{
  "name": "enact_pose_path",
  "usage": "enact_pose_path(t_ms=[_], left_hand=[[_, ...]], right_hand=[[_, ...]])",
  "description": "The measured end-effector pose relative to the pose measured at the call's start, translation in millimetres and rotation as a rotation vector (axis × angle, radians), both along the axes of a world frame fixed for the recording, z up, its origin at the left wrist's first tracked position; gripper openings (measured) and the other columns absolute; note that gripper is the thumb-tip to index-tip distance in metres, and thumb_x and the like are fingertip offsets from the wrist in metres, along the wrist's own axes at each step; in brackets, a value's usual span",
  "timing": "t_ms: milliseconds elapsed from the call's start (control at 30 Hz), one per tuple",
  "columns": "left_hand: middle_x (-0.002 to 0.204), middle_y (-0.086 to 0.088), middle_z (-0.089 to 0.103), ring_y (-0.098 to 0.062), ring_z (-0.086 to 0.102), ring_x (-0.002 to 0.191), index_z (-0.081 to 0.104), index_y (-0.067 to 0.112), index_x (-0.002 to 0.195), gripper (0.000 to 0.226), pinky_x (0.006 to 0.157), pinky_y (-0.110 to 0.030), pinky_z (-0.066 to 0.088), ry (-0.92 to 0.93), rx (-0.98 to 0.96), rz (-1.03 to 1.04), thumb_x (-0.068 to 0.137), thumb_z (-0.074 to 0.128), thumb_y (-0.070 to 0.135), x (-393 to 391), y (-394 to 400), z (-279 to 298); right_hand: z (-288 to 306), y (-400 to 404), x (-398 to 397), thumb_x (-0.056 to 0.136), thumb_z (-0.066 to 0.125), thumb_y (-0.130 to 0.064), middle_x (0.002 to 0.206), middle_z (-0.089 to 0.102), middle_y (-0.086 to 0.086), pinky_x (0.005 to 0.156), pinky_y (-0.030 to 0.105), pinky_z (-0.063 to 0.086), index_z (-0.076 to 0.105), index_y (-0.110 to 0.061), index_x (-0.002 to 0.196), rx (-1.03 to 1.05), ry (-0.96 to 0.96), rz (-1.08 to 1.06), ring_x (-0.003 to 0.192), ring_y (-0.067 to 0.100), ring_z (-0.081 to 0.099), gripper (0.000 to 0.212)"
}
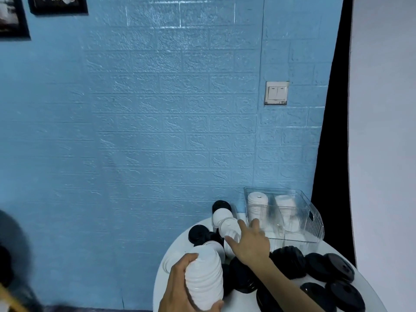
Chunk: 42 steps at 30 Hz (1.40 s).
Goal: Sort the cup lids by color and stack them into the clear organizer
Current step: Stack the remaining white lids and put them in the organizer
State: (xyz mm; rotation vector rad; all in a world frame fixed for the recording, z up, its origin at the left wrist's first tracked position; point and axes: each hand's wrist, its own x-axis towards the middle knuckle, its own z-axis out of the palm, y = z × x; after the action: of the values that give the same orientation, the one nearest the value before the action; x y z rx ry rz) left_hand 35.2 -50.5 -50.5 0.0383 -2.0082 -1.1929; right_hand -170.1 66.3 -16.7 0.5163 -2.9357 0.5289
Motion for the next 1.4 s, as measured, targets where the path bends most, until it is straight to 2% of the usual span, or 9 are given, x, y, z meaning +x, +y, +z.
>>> enact_pose_path(t_ms=[367,467,533,667,800,900,1200,1300,1400], left_hand=[[0.124,0.031,0.057,-0.006,0.060,0.115,0.055,0.053,0.120,0.089,0.101,-0.025,0.047,-0.017,0.045,0.018,0.040,0.087,0.077,2.3,4.9,7.4],[0.118,0.006,0.063,-0.016,0.063,0.105,0.061,0.031,0.111,0.064,0.083,-0.017,0.055,-0.064,0.122,0.030,0.061,0.088,0.061,10.3,-1.0,21.8],[0.128,0.003,0.059,-0.015,0.057,0.119,0.055,0.030,0.118,0.090,0.099,-0.021,0.049,-0.122,0.182,-0.170,0.043,0.095,0.060,13.2,-8.7,25.0],[0.121,0.028,0.060,-0.005,0.059,0.118,0.058,0.034,0.119,0.094,0.101,-0.018,0.045,-0.072,0.040,-0.039,0.036,0.097,0.055,11.6,-3.9,19.9],[0.127,0.002,0.061,-0.011,0.069,0.100,0.064,0.034,0.112,0.097,0.091,-0.034,0.055,-0.072,0.057,-0.030,0.025,0.092,0.068,12.3,10.4,17.1],[0.125,0.013,0.064,-0.013,0.064,0.112,0.057,0.064,0.110,0.086,0.100,-0.041,0.050,-0.056,0.109,-0.032,0.032,0.091,0.070,6.9,11.1,17.6],[0.123,0.023,0.059,0.010,0.059,0.104,0.029,0.070,0.120,0.101,0.080,-0.005,0.045,-0.134,-0.078,0.127,0.043,0.088,0.042,-3.6,17.8,9.9],[0.118,0.022,0.060,0.009,0.059,0.101,0.040,0.060,0.123,0.081,0.084,-0.002,0.042,-0.062,-0.109,0.118,0.057,0.085,0.046,-10.8,22.6,9.0],[0.123,0.011,0.061,-0.005,0.063,0.106,0.055,0.035,0.127,0.041,0.091,-0.005,0.042,-0.060,-0.235,0.243,0.087,0.063,0.042,-9.7,49.4,19.7]], right_hand=[[-2.8,-15.3,2.1,0.096,0.049,-0.060,0.147,0.036,0.007,0.095,0.040,0.047,0.034,-0.029,0.152,0.041,-0.070,0.115,0.125,0.034,0.056,0.066],[-5.5,-16.2,-6.2,0.096,0.054,-0.049,0.151,0.039,0.005,0.102,0.039,0.046,0.035,-0.028,0.153,-0.012,-0.151,0.161,0.132,0.030,0.050,0.065],[-6.4,-15.0,-9.4,0.093,0.058,-0.039,0.149,0.042,0.004,0.103,0.037,0.047,0.039,-0.025,0.152,-0.070,-0.156,0.157,0.131,0.028,0.052,0.063],[-8.0,-9.5,-10.8,0.087,0.064,-0.021,0.148,0.045,0.000,0.101,0.034,0.047,0.045,-0.020,0.149,-0.089,-0.120,0.150,0.129,0.024,0.055,0.066],[-5.0,0.6,-9.8,0.083,0.064,-0.018,0.151,0.045,-0.004,0.100,0.032,0.048,0.046,-0.021,0.148,-0.140,-0.065,0.177,0.128,0.022,0.056,0.067],[9.8,12.5,-1.3,0.084,0.067,-0.023,0.151,0.046,-0.007,0.103,0.029,0.044,0.048,-0.022,0.146,-0.236,0.025,0.240,0.130,0.017,0.054,0.065],[60.2,66.7,76.7,0.083,0.058,-0.039,0.150,0.032,-0.040,0.093,0.015,0.047,0.044,-0.049,0.143,-0.294,0.319,0.649,0.119,-0.024,0.044,0.062],[61.4,71.9,96.6,0.083,0.055,-0.032,0.153,0.032,-0.035,0.076,0.015,0.055,0.047,-0.047,0.140,-0.274,0.380,0.744,0.100,-0.026,0.051,0.059],[53.5,73.2,102.6,0.083,0.060,-0.018,0.155,0.029,-0.031,0.092,0.026,0.056,0.047,-0.048,0.140,-0.311,0.378,0.783,0.122,-0.004,0.055,0.066]])
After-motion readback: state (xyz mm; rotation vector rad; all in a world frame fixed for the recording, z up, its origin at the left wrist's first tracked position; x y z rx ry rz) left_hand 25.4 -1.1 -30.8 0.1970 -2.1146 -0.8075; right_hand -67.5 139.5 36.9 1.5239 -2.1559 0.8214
